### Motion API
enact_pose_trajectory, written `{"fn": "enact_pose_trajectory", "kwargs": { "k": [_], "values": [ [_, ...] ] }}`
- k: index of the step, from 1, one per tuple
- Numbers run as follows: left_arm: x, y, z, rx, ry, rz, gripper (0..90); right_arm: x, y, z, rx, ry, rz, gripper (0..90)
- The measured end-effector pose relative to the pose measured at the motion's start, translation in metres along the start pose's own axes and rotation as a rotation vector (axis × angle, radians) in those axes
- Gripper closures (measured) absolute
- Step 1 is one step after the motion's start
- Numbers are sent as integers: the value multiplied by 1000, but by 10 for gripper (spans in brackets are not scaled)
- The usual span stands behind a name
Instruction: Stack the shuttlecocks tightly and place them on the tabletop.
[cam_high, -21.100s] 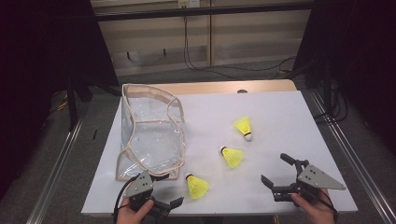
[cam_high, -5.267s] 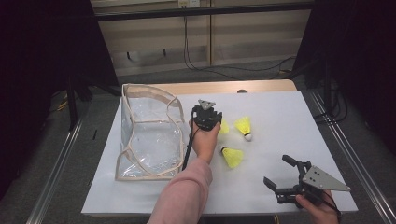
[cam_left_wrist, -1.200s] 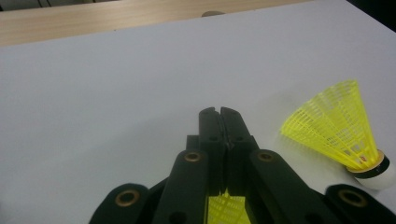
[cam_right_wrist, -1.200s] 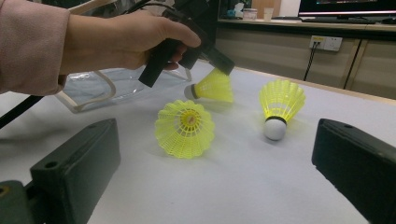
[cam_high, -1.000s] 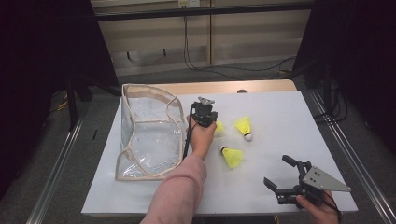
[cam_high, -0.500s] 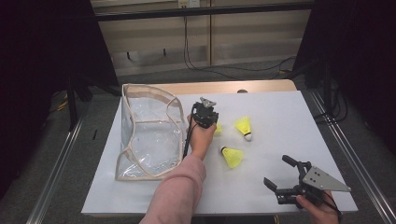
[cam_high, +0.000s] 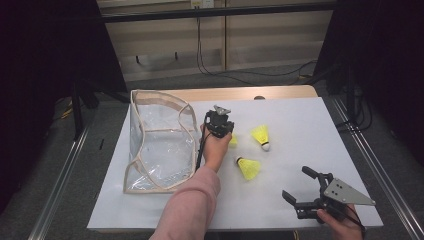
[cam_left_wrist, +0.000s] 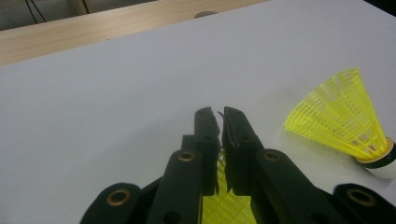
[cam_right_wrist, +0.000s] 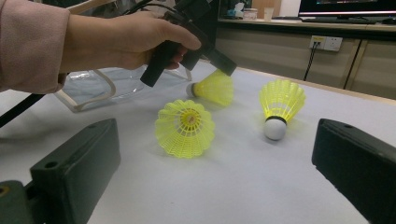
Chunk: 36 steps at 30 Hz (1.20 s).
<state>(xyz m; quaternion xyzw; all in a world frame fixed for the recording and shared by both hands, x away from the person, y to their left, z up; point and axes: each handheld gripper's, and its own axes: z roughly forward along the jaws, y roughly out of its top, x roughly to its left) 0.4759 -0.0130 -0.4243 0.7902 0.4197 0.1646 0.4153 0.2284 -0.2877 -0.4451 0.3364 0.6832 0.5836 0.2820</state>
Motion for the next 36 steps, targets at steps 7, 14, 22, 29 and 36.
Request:
{"fn": "enact_pose_trajectory", "kwargs": {
  "k": [7, 14, 22, 29, 36],
  "values": [
    [-1, 1, -1, 4, -13, 6, 856, 0, 0, 0, -2, -1, 4, 10],
    [-2, 0, -1, 11, -24, 12, 845, 0, 0, 0, -1, -1, 3, 10],
    [-3, 0, -2, 11, -28, 17, 834, 1, 0, 0, -3, 1, 6, 10],
    [-3, 0, -2, 14, -32, 19, 822, 0, 0, 0, -1, -2, -2, 10],
    [-3, 0, -2, 14, -27, 14, 811, 0, 0, 0, -2, -2, 2, 10]
  ]
}}
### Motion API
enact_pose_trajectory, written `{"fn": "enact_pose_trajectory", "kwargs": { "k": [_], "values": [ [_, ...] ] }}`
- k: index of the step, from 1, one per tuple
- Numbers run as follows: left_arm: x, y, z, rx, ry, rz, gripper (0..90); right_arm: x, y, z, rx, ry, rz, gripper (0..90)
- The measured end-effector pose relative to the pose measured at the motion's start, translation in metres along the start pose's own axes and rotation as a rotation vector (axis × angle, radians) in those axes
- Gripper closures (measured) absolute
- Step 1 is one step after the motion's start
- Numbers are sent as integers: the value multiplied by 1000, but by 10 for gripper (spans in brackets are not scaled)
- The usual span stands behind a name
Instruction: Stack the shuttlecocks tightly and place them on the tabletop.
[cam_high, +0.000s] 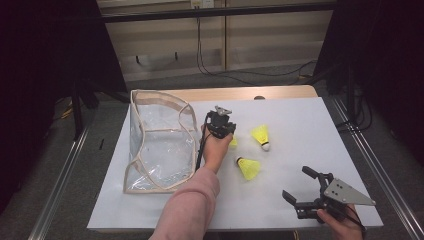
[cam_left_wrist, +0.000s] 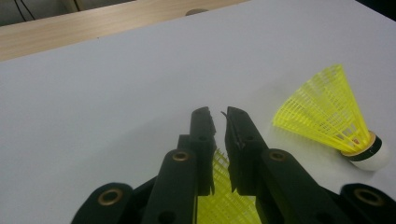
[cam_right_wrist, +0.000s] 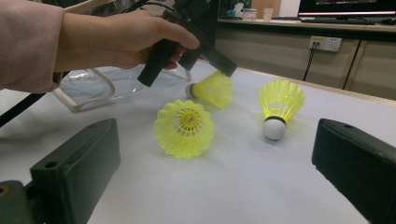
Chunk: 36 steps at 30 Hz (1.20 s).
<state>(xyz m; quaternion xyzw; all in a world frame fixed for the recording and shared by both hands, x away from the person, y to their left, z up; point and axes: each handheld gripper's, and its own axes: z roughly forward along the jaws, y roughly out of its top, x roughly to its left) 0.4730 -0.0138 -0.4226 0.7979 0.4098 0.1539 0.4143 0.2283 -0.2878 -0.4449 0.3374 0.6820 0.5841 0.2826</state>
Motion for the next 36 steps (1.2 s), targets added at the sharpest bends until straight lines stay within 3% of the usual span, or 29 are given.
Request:
{"fn": "enact_pose_trajectory", "kwargs": {
  "k": [25, 36],
  "values": [
    [-1, 1, -1, -12, 2, -26, 738, 0, 0, 0, -2, 4, 3, 10],
    [-1, 2, 0, -16, 10, -51, 627, 0, 0, 0, 1, 0, -2, 10]
  ]
}}
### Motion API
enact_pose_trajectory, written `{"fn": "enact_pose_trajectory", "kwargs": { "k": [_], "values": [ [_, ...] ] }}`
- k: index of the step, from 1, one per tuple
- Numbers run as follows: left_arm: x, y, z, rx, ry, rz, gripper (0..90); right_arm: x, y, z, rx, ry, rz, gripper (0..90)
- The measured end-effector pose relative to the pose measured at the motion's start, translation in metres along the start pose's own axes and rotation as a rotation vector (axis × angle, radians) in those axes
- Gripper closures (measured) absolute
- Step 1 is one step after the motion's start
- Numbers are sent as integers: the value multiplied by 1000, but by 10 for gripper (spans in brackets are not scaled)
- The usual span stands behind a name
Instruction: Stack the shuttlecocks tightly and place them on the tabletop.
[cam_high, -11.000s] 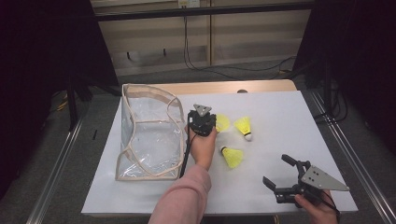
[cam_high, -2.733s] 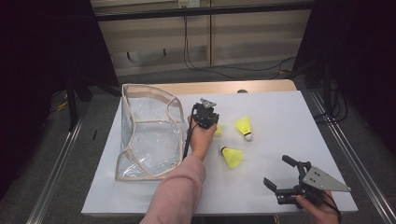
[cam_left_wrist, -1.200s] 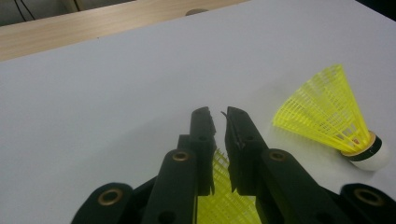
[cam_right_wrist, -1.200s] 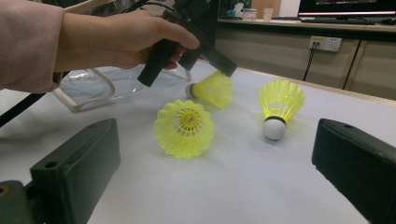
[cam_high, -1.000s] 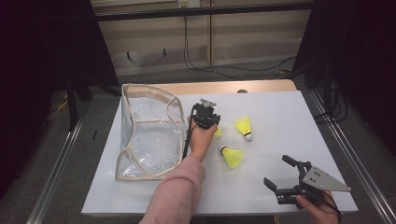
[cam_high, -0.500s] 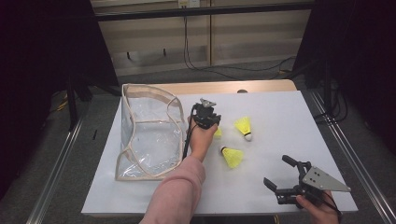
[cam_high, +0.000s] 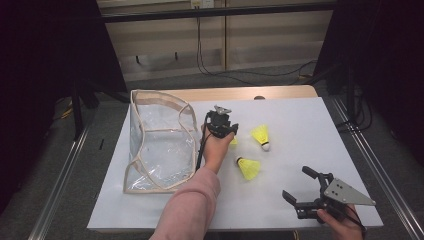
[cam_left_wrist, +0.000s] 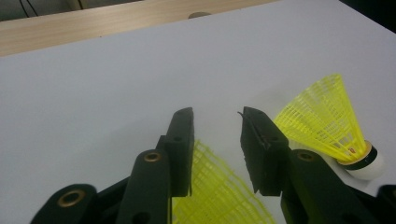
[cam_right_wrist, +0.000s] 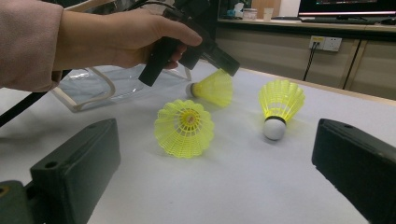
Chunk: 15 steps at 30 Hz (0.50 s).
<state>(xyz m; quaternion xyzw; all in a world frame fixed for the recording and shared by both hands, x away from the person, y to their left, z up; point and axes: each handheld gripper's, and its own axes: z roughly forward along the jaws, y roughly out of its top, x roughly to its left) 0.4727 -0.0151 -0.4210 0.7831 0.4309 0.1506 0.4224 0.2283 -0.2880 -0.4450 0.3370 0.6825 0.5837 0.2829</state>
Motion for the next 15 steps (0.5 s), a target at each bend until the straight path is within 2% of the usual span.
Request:
{"fn": "enact_pose_trajectory", "kwargs": {
  "k": [15],
  "values": [
    [1, 1, -2, -5, -2, -23, 556, 0, 0, 0, -2, 4, 1, 10]
  ]
}}
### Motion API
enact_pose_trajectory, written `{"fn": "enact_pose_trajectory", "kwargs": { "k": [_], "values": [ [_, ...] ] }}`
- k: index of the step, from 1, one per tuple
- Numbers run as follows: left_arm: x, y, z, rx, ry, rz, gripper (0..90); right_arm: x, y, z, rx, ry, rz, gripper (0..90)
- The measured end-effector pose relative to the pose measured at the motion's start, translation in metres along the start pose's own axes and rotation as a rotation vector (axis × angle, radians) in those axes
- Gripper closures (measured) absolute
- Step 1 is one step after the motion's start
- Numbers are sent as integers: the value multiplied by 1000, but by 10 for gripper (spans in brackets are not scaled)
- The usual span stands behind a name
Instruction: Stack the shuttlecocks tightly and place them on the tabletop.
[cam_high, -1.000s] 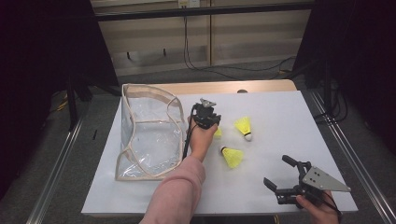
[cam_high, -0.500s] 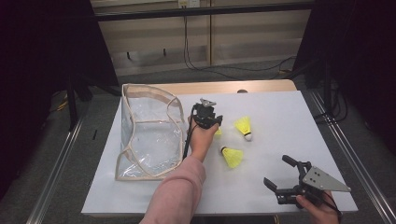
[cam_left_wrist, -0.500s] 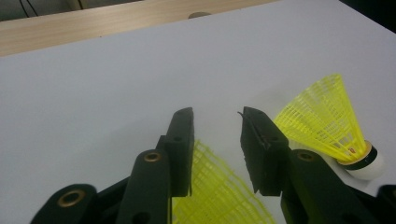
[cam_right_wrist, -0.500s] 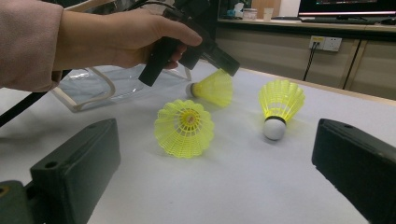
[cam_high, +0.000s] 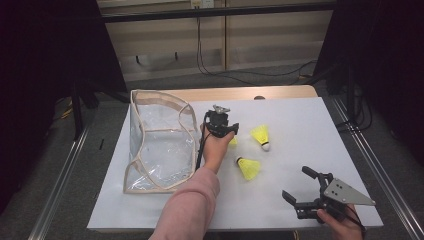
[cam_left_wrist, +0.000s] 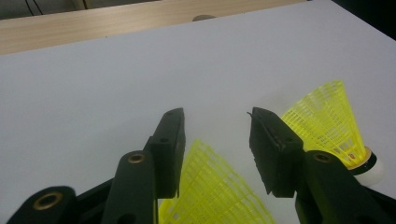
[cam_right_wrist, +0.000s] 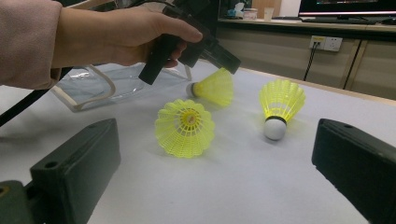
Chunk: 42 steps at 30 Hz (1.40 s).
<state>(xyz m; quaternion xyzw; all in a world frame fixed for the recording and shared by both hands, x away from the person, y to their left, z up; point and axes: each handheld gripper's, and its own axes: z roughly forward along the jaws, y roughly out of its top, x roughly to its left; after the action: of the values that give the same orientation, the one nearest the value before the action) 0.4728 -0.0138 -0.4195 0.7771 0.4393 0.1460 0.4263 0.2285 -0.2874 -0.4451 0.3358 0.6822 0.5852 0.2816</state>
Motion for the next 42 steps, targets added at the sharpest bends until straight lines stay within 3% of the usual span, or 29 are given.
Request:
{"fn": "enact_pose_trajectory", "kwargs": {
  "k": [11, 18, 24, 31, 37, 42],
  "values": [
    [-5, 2, -5, 9, 7, -11, 389, 0, 0, 0, 4, -5, 0, 10],
    [-15, 0, -11, 29, -29, -10, 269, 0, 0, 0, 7, -2, -5, 10],
    [-20, -4, -18, 9, -24, -12, 183, 0, 0, 0, 7, -2, -5, 10],
    [-29, -7, -29, -4, -56, 3, 128, 0, 0, 0, 8, -7, -4, 10],
    [-32, -14, -35, -6, -57, 23, 119, -1, 0, 0, 11, -9, -5, 10],
    [-35, -18, -39, -18, -74, 17, 115, -1, 0, 0, 11, -10, -5, 10]
  ]
}}
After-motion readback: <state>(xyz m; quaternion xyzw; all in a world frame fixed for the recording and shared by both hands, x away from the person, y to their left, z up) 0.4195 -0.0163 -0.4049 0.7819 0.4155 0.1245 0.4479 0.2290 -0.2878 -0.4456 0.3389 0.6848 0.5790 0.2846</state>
